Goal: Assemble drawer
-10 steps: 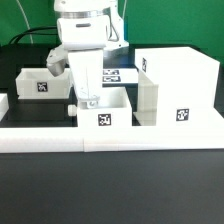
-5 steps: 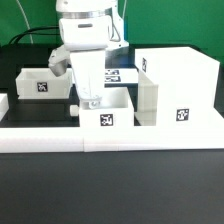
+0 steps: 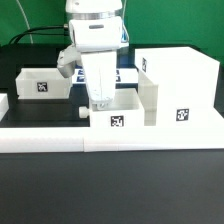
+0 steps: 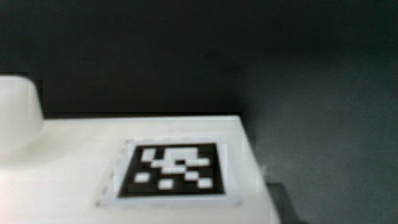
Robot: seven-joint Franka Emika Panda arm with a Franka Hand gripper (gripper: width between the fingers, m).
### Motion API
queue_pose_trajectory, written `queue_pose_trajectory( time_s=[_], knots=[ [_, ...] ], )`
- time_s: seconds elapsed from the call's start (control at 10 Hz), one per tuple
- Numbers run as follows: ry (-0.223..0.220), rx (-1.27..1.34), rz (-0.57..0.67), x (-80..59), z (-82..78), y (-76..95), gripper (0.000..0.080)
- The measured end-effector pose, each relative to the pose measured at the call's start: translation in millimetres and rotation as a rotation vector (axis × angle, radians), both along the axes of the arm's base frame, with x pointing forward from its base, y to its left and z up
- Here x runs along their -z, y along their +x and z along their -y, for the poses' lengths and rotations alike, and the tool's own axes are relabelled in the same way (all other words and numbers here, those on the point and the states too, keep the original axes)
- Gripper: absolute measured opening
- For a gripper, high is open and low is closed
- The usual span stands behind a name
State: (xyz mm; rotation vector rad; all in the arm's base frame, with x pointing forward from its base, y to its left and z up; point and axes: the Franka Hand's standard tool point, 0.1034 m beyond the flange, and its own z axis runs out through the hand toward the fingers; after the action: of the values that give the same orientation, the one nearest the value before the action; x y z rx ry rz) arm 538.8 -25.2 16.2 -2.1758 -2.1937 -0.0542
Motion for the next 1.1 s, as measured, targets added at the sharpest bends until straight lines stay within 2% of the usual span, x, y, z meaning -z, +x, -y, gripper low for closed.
queue_pose_trajectory(
  time_s=[0.2,0.6,1.1],
  knots=[
    [0.000,-0.002,-0.001,0.3,-1.0,-0.2,0.0042],
    [-0.006,-0.023,0.003,-0.4,-13.3,3.2,0.0042],
    [-0.006,-0.021,-0.002,1.4,-12.5,0.7,0.0042]
  ],
)
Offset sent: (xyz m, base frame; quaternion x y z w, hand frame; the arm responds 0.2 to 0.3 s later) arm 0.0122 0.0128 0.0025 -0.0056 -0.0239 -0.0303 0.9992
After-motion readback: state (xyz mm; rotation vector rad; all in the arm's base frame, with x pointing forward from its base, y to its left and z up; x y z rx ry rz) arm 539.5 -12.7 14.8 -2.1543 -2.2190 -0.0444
